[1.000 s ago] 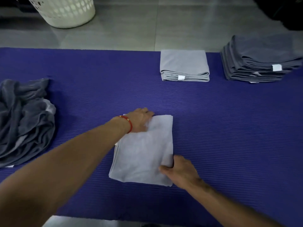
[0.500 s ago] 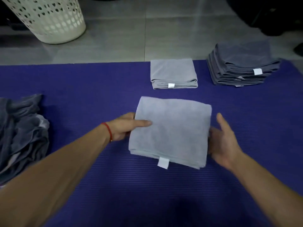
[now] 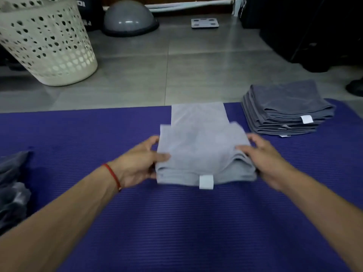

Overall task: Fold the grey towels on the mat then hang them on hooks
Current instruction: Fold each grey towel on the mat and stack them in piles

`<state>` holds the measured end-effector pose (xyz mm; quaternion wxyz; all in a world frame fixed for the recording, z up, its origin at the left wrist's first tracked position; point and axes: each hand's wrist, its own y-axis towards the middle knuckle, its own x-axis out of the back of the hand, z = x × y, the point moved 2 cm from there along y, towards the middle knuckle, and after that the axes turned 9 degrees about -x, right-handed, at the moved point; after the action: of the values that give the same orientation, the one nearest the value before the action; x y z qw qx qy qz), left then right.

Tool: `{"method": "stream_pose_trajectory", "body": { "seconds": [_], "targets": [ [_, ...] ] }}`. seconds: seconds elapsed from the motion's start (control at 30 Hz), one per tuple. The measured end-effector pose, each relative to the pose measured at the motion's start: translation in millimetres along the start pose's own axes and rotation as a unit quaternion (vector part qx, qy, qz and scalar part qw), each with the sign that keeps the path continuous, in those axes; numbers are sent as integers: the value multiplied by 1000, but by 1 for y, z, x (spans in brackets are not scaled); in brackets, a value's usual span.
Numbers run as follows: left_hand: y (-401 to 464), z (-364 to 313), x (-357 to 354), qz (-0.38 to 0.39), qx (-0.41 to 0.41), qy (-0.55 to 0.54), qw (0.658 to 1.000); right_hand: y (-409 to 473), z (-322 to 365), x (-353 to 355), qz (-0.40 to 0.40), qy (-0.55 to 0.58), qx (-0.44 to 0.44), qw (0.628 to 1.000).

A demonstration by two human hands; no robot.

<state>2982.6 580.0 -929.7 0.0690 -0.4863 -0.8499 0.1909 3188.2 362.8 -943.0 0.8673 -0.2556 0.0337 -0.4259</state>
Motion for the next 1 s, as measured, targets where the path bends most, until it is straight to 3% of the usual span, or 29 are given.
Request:
{"method": "stream_pose_trajectory", "body": {
  "seconds": [0.17,0.23,0.3,0.37,0.47,0.53,0.63,0.77,0.87,0.93,1.0],
  "targets": [
    [100,-47,-2,-135,-129,3,982,104,69,7,-63,28,71,995],
    [137,-32,5,-190,-127,113,967,138,62,6,-67,-21,34,997],
    [150,-1,9,-163,-42,269,948,155,34,2,-85,-149,-46,984],
    [135,37,11,-95,12,420,902,147,1,-1,-148,-287,-72,944],
    [74,88,24,-62,-80,490,866,106,-46,-6,-176,-431,22,884],
    [18,115,42,-69,-150,517,840,72,-71,-11,-164,-533,111,822],
    [-58,145,90,-118,-201,618,751,32,-92,-29,-66,-594,189,779],
    [-136,159,172,-232,-96,708,660,-25,-76,-92,149,-618,252,730],
    [-170,142,231,-318,-11,737,596,-65,-45,-149,246,-628,288,680],
    [-186,129,272,-366,50,723,584,-85,-29,-182,265,-638,304,655],
    [-193,127,311,-380,144,682,608,-99,-18,-207,269,-644,317,642]
  ]
}}
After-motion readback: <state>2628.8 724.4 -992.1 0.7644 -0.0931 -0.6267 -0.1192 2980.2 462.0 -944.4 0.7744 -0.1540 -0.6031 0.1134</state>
